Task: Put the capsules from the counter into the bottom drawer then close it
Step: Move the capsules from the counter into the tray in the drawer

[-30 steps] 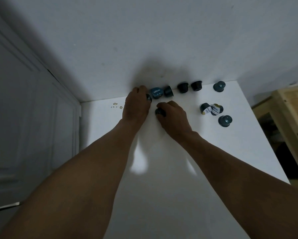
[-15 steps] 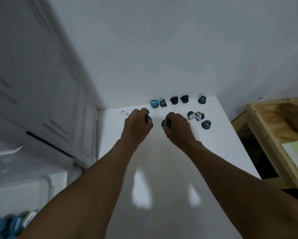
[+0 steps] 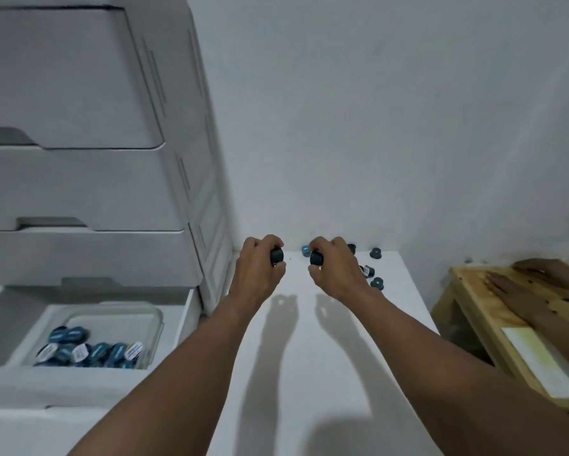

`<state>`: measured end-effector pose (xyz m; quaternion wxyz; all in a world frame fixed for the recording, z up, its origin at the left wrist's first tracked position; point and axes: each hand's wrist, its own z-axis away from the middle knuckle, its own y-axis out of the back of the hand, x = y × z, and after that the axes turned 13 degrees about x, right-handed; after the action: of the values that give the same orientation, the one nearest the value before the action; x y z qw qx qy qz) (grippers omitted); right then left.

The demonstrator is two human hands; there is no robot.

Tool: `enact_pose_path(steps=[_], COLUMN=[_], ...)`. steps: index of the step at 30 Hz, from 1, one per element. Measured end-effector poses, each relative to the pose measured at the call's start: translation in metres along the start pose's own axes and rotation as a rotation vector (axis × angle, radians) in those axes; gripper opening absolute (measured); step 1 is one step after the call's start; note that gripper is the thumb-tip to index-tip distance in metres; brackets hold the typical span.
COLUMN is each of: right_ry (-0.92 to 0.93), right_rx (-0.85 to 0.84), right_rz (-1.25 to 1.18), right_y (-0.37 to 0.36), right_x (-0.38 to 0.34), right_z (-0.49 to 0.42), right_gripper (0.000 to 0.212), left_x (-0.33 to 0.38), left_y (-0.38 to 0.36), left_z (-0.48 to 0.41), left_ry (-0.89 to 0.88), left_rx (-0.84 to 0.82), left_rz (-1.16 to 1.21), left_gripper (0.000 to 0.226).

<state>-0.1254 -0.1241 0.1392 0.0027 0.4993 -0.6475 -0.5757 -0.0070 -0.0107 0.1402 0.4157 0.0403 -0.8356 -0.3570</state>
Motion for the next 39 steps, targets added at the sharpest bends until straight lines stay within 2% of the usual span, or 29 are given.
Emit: enact_pose_path(steps=[9,19,24,26,29,32,39], right_ry=[0.166,0.347,0.397,0.413,0.429,0.441,0.4], right_rx=[0.021,-0.016,-0.041,-0.038,-0.023,-0.018,-0.007], right_rz=[-0.073,-0.13,-0.125,-0.113,-0.103,-0.124,-0.102], right_y=[0.032,0.016,-0.01,-0.024,-0.046,-0.067,-0.11], right_x=[-0.067,-0.164,-0.214,-0.235,-0.268,-0.301,-0.348], right_z=[0.059,0.108,0.126,0.134,0.147,0.159,0.174], right_gripper=[0.021,0.019,0.027,0.033,0.025,0.021,0.027], left_x=[0.017,-0.017,-0.053,-0.071,-0.1,-0.129,-0.187], left_y=[0.099,0.199,0.245,0.265,0.297,0.329,0.377], left_z=[0.068,0.118,0.128,0.133,0.137,0.136,0.126], left_ry=[0.022,0.115,0.1,0.095,0.094,0.1,0.075], left_rx=[0.214,0.341,0.328,0.314,0.303,0.294,0.241], left_rz=[-0.138,-0.237,-0.286,-0.321,-0.321,-0.344,-0.376], left_gripper=[0.026,0.024,0.039,0.035,0.032,0.039,0.042])
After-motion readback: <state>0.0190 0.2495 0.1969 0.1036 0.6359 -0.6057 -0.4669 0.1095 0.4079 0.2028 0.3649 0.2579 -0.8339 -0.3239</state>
